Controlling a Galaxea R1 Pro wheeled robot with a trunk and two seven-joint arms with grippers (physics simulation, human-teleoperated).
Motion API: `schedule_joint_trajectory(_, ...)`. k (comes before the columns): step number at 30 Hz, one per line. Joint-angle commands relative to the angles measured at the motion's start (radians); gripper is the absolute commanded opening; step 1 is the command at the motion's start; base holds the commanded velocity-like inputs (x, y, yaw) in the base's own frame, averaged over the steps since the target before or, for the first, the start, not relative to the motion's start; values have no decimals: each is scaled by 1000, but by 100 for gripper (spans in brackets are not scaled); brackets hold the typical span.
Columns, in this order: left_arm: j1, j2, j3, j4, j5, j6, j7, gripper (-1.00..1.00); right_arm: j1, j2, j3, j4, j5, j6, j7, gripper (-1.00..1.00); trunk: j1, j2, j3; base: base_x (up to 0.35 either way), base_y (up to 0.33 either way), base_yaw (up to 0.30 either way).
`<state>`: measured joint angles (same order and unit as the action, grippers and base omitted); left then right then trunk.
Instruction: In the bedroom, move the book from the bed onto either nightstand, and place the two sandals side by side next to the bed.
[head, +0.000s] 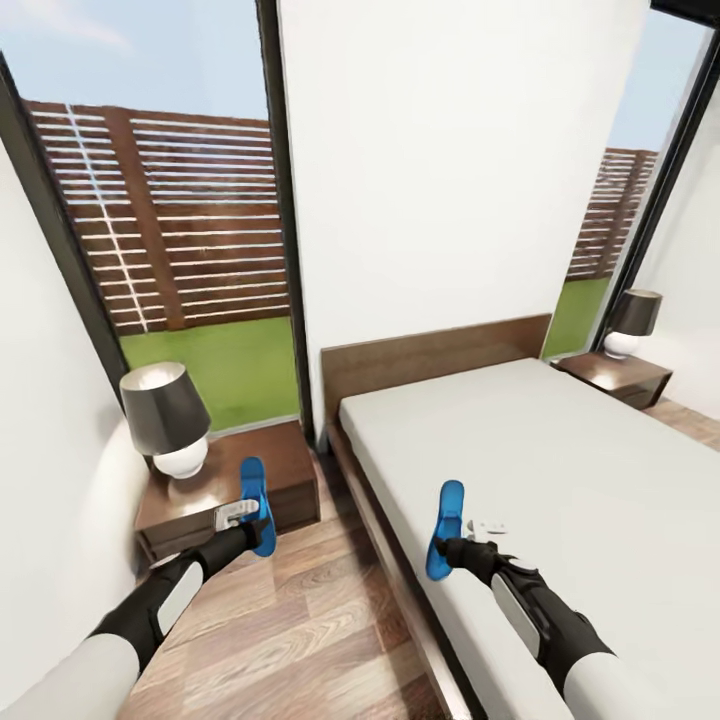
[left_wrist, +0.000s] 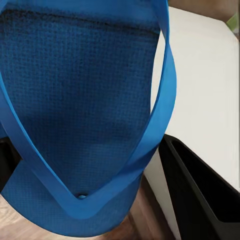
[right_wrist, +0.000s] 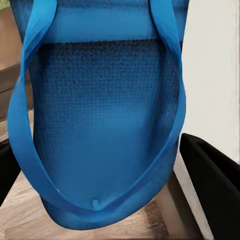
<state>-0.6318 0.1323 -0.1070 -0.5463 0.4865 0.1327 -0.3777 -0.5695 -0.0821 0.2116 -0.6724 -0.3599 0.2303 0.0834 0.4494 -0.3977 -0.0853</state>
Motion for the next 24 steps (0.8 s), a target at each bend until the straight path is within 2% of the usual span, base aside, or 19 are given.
schedule_joint_trajectory(1,0,3,-4,-2,10,7,-1,-100,-1,2,4,0,-4,3,-1,-100,1,-2,-2,0,0,-300)
schedule_joint_trajectory(6,0,1,-7,-1,12,7,-3,-100,-1,9,8,0,-4,3,-1,-100,1,-2,-2,0,0,-300)
schedule_joint_trajectory(12,0,-8,-9,0,12,7,-3,-100,-1,4,5,-1,-6,4,-1,-100,1,-2,-2,0,0,-300)
schedule_joint_trajectory(24,0,-9,-9,0,13,7,-3,-100,-1,6,6,0,-7,9,-1,-100,1,-2,-2,0,0,-300)
